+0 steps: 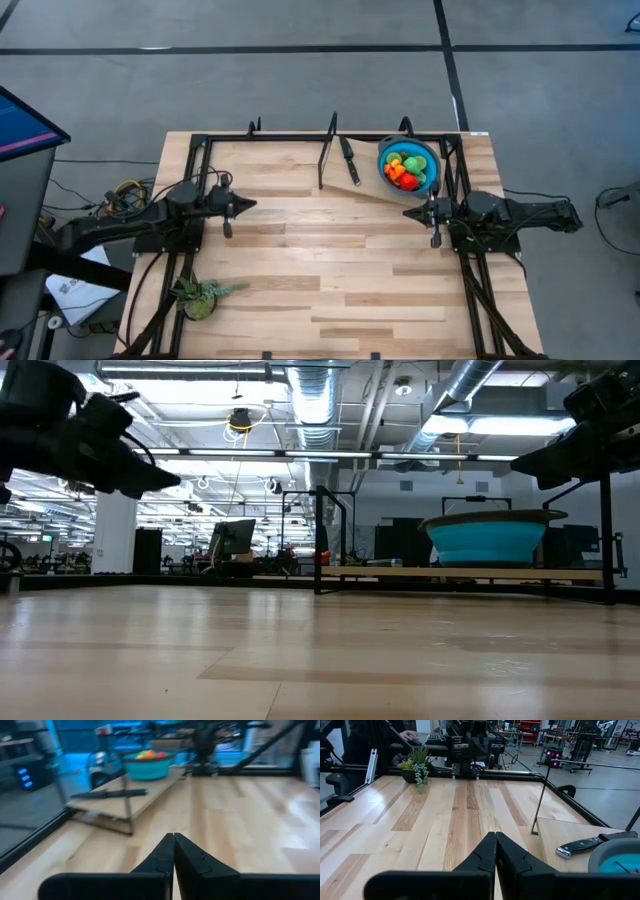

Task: Pick & Place Fruit
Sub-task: Return to Home Position

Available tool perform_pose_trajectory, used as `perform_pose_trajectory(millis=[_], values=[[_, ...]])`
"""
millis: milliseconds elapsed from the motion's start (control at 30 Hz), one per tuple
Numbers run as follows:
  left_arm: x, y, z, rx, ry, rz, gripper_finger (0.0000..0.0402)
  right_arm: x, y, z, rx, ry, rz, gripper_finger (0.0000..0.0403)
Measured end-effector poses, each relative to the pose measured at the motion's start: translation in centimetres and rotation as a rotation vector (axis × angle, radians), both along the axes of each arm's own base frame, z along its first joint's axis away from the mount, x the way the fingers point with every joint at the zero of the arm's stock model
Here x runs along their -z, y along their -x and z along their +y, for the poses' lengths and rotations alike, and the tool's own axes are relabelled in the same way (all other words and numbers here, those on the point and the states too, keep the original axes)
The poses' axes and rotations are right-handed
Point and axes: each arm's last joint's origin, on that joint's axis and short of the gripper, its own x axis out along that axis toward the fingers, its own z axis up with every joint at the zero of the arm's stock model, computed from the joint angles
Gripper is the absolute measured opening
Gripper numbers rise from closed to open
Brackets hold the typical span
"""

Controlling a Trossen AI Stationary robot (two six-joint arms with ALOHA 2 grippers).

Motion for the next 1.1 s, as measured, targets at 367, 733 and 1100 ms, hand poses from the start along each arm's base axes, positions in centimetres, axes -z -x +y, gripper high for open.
perform_pose_trajectory(millis=[367, 733, 1100], values=[[-0.5, 0.0, -1.4, 0.125, -0.012, -0.049, 0.0003, 0.0, 0.0, 0.0, 0.000, 0.000, 0.000, 0.0000], [-0.5, 0.0, -1.4, 0.122, -0.014, -0.056, 0.0003, 0.0, 0.0, 0.0, 0.000, 0.000, 0.001, 0.0000], [-0.6, -0.1, -1.4, 0.122, -0.015, -0.061, 0.0003, 0.0, 0.0, 0.0, 0.000, 0.000, 0.001, 0.0000]])
